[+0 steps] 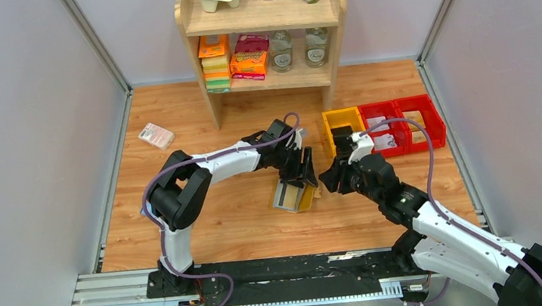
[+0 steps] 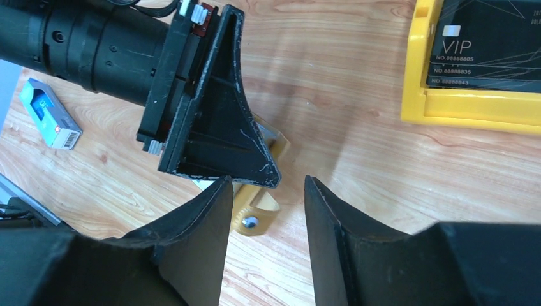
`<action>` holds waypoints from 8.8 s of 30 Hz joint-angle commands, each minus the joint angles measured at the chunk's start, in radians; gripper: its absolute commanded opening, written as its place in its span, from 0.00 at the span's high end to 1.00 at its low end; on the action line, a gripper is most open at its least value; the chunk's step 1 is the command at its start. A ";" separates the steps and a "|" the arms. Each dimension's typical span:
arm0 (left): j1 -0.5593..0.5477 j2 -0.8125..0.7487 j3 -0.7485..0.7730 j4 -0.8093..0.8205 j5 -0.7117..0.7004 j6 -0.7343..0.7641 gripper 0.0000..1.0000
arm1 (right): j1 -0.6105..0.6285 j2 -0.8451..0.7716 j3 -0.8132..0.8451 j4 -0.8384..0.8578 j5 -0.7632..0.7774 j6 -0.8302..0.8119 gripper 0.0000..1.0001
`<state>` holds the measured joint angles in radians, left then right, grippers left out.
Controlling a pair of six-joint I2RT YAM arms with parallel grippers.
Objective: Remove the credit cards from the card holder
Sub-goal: Remove the credit card from the card holder.
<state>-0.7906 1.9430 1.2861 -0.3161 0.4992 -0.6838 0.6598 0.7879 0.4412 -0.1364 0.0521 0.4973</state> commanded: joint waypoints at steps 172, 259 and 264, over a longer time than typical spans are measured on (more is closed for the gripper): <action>0.172 -0.368 -0.373 0.057 -0.255 0.095 0.56 | 0.017 0.721 0.145 0.382 -0.426 0.087 0.91; 0.171 -0.381 -0.510 -0.017 -0.324 0.050 0.87 | 0.018 1.071 0.261 0.859 -0.761 0.382 0.85; 0.171 -0.380 -0.515 -0.014 -0.332 0.052 0.87 | 0.023 1.087 0.280 0.865 -0.779 0.385 0.84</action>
<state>-0.6144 1.5333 0.7841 -0.3233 0.2024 -0.6449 0.6468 1.8561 0.6735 0.6533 -0.6567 0.8646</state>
